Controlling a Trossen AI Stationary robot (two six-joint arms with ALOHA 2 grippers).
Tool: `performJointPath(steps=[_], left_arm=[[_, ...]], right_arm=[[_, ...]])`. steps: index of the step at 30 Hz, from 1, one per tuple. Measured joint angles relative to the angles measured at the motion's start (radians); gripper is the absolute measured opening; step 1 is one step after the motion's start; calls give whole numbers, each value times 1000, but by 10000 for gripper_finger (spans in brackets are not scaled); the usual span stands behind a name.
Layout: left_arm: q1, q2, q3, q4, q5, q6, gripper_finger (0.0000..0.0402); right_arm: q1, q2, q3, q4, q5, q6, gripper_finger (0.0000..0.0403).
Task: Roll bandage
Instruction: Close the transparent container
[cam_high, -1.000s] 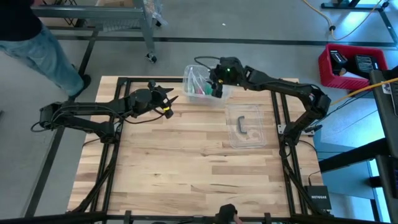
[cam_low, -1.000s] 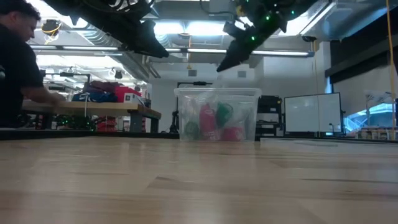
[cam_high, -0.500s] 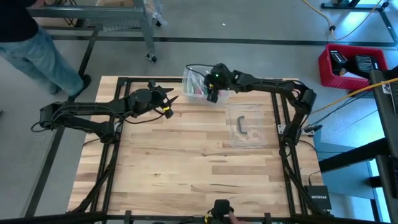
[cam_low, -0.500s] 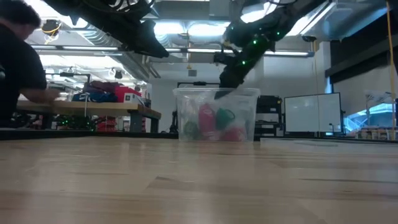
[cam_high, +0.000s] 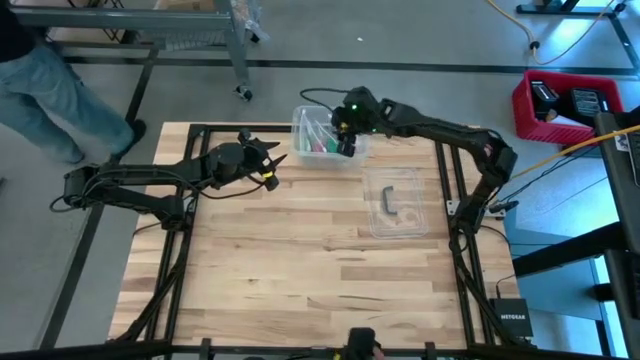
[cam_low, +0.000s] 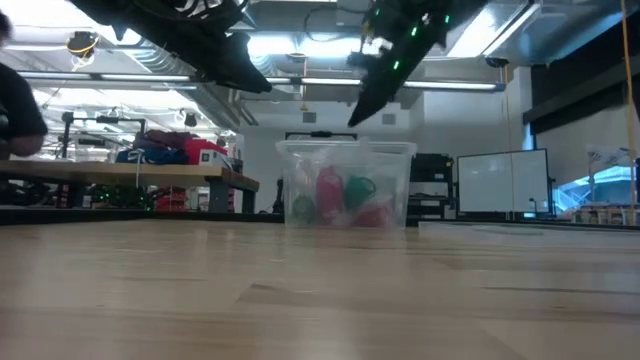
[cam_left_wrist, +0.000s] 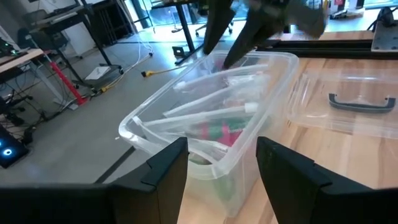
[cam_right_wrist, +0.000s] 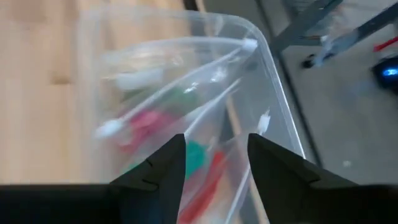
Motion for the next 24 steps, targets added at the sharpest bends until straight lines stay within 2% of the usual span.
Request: performJointPath(steps=[5, 10, 14, 20, 24], left_arm=[[0, 0, 0, -25, 48, -7, 182], [0, 25, 0, -26, 119, -7, 182], [-4, 68, 0, -18, 196, -15, 182], [-58, 152, 0, -16, 202, -70, 182], [-110, 215, 0, -20, 202, -116, 182]], right_arm=[[1, -110, 101, -295, -95, 85, 177], [1, -238, 59, -551, -219, 214, 211], [8, -348, -109, -580, -264, 283, 246], [23, -437, -451, -452, -148, 418, 266], [23, -435, -652, -336, -160, 489, 266]])
